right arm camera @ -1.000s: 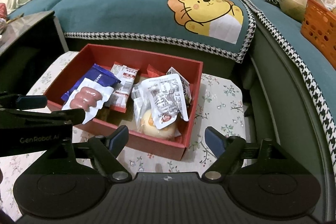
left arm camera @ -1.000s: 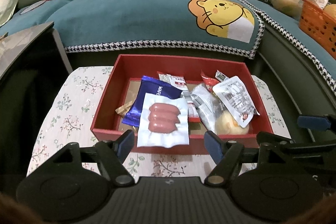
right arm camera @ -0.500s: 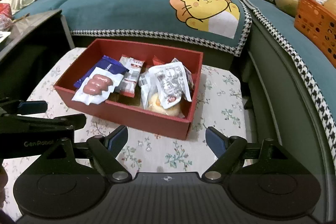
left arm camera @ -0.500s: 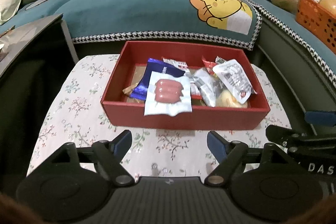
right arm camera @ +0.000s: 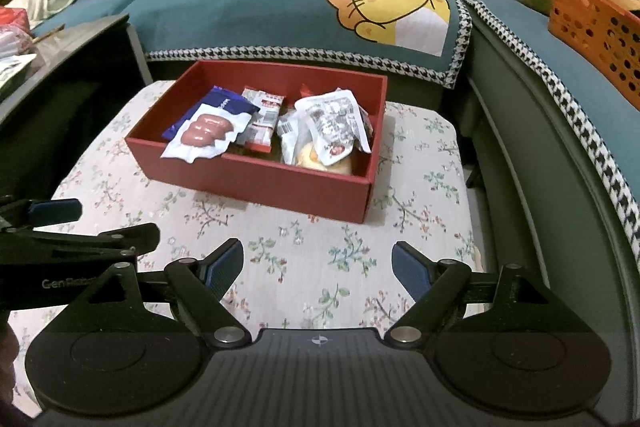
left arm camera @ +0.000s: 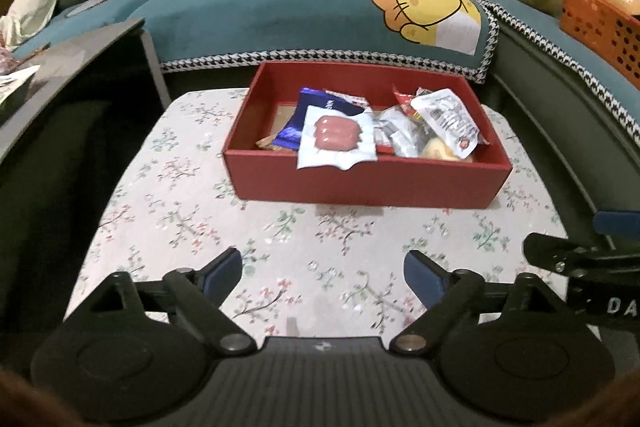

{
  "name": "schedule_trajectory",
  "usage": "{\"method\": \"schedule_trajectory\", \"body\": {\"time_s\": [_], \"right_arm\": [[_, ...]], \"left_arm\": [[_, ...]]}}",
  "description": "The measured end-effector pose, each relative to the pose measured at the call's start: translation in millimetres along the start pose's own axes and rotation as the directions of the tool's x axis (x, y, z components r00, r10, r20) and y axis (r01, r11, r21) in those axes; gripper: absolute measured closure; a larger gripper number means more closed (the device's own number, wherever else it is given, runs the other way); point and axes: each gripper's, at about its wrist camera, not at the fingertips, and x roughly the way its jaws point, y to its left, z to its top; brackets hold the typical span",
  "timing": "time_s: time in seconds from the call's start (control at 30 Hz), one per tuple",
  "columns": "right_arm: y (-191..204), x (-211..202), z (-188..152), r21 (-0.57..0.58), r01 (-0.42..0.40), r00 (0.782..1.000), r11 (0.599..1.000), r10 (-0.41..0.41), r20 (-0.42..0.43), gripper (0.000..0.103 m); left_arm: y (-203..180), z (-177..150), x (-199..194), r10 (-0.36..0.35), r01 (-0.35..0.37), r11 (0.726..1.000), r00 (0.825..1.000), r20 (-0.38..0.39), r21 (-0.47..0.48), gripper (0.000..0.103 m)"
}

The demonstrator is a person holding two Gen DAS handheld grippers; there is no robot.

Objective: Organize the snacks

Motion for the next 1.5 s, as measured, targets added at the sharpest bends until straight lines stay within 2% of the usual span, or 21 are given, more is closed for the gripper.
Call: {"method": "schedule_trajectory", "body": {"time_s": [0.17,0.43,0.8,1.07,1.27,1.5], "right_arm": [[1.5,-7.8,-12.3,0.010,0.002,1.000,1.000,-0.002,-0.002,0.017],[9.5,-22.0,-29.1,0.018,-0.010,1.000,1.000,0.010,0.004,0.016],[17.5,-37.5,-52.2,0.015,-0.006,1.000,1.000,0.006,0.005,0.016],[21.3,-46.4,-62.8,0.010,-0.010,1.000,1.000,0.010,0.010,0.015],[22.9,-48.7,-66.7,0.008,-0.009,1.000,1.000,0.009,0.009,0.015],[23.3,-51.7,-69.3,0.009,-0.013,1.000,1.000,0.013,0.012,0.015]], "left_arm": [[2.3,-13.8,-13.5,0.025,-0.025,1.000,1.000,0.012,0.009,0.000],[6.3,-34.4,-25.0,0.003,-0.003,1.000,1.000,-0.006,-0.015,0.000],[11.5,-52.0,-44.3,0.002,-0.001,1.000,1.000,0.019,-0.031,0.000],[6.0,-61.8,-54.0,0.015,-0.015,1.000,0.999,0.028,0.004,0.000],[0.6,-66.0,-59.6,0.051,-0.052,0.998,0.998,0.044,0.043,0.000],[0.0,-68.4,-58.7,0.043,-0.045,0.998,0.999,0.031,0.044,0.000]]}}
